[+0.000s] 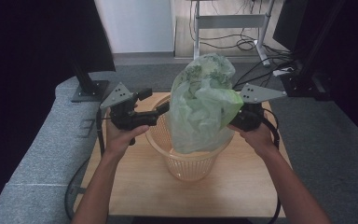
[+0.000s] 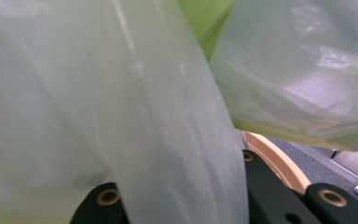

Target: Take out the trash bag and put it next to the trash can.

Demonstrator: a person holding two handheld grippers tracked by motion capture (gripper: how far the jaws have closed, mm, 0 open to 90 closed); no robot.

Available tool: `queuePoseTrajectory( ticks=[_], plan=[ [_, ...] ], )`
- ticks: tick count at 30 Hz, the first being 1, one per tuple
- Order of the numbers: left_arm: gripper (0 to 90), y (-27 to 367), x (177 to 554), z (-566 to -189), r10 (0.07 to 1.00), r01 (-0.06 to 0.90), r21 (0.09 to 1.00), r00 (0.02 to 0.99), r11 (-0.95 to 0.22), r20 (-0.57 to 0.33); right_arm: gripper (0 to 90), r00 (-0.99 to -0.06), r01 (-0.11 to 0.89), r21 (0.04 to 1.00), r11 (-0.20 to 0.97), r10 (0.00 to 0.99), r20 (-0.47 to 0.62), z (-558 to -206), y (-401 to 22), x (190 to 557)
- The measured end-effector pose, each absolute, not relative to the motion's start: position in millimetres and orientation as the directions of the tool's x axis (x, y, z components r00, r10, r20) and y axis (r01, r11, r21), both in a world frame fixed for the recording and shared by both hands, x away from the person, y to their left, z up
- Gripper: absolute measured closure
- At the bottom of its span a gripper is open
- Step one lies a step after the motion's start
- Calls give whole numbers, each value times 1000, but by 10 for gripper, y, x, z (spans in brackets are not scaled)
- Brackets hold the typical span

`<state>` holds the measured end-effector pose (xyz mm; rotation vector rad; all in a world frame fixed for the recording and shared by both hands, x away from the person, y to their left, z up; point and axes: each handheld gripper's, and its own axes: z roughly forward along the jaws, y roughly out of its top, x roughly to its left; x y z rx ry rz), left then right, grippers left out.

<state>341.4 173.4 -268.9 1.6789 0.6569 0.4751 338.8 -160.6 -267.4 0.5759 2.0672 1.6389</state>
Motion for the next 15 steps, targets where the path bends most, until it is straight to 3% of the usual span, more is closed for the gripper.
queuePoseTrajectory(
  ticks=[15],
  plan=[
    [205, 1793, 3407, -2835, 635, 182, 970, 772, -162, -38, 890, -776, 2, 991, 132, 626, -82, -2241, -2045, 3248]
  ],
)
